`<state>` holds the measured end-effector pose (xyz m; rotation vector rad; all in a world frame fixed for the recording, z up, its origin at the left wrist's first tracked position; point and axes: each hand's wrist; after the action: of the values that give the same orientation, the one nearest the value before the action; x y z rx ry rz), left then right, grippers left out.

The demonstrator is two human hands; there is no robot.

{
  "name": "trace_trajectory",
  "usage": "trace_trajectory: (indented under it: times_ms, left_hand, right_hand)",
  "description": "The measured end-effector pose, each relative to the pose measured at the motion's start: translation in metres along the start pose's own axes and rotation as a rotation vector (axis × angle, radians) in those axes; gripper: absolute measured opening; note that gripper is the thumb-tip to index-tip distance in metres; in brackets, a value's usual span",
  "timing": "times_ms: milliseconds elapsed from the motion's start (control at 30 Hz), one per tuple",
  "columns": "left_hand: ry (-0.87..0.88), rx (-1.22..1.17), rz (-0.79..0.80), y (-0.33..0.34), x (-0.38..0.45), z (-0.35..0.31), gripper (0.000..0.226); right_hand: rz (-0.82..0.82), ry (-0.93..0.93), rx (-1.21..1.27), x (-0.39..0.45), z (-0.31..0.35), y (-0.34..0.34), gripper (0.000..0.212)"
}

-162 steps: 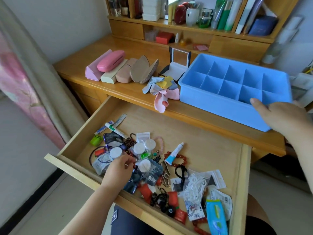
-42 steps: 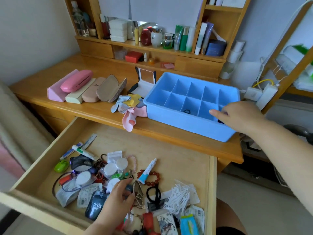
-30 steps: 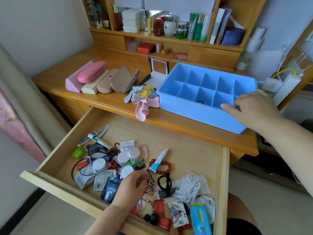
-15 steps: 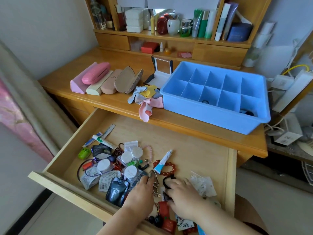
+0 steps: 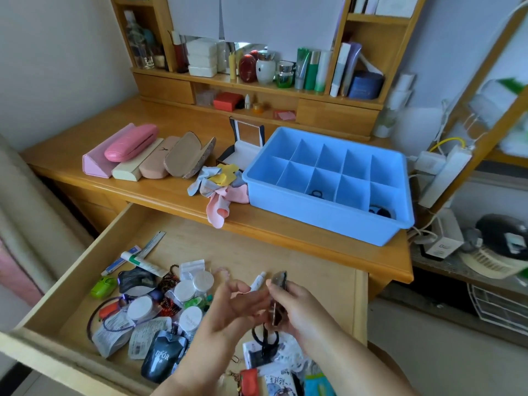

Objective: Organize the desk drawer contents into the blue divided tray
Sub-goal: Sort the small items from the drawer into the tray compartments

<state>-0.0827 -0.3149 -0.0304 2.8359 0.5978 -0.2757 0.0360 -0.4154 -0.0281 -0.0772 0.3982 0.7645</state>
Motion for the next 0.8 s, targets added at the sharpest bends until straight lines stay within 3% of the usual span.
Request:
trace_trajectory:
  times_ms: [100, 200, 267, 300, 433, 633, 700, 733, 800]
  left_hand:
    - [0.032, 0.04, -0.162, -0.006, 0.004, 0.001, 0.027]
    - [-0.056, 0.112, -0.312, -0.018, 0.006, 0.023, 0.031]
    - [-0.159, 0.127, -0.358, -0.03, 0.006, 0.041, 0.034]
    - [-0.198, 0.145, -0.357, -0.035, 0.006, 0.048, 0.034]
    - [-0.285, 0.197, -0.397, -0.046, 0.009, 0.058, 0.035]
    - [-0.328, 0.349, -0.431, -0.048, 0.008, 0.059, 0.031]
    - [-0.334, 0.415, -0.414, -0.046, 0.008, 0.061, 0.033]
    - [-0.329, 0.452, -0.4, -0.045, 0.008, 0.062, 0.034]
    - [-0.307, 0.542, -0.354, -0.041, 0.008, 0.067, 0.036]
  right_hand:
    - [-0.141, -0.259, -0.072, -0.002, 0.051, -0.03, 0.019]
    - [-0.46, -0.548, -0.573, 0.014, 0.117, -0.076, 0.026]
    - [-0.604, -0.449, -0.917, 0.036, 0.153, -0.103, 0.026]
    - [-0.595, -0.345, -1.043, 0.048, 0.164, -0.113, 0.027]
    - [-0.396, -0.1, -1.459, 0.096, 0.163, -0.123, 0.03]
    - [-0.481, -0.04, -1.492, 0.113, 0.156, -0.118, 0.032]
    - [-0.516, -0.175, -1.475, 0.1, 0.151, -0.113, 0.036]
    - [-0.551, -0.337, -1.468, 0.091, 0.146, -0.109, 0.034]
    - [-0.591, -0.838, -1.441, 0.068, 0.126, -0.098, 0.023]
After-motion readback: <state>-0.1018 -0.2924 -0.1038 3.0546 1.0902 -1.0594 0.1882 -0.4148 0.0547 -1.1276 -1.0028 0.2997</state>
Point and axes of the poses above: each hand's wrist, its own x-axis towards the middle knuckle, its own y-axis out of the palm, z = x × y, and after that the axes turned 9 degrees about -y, right-handed
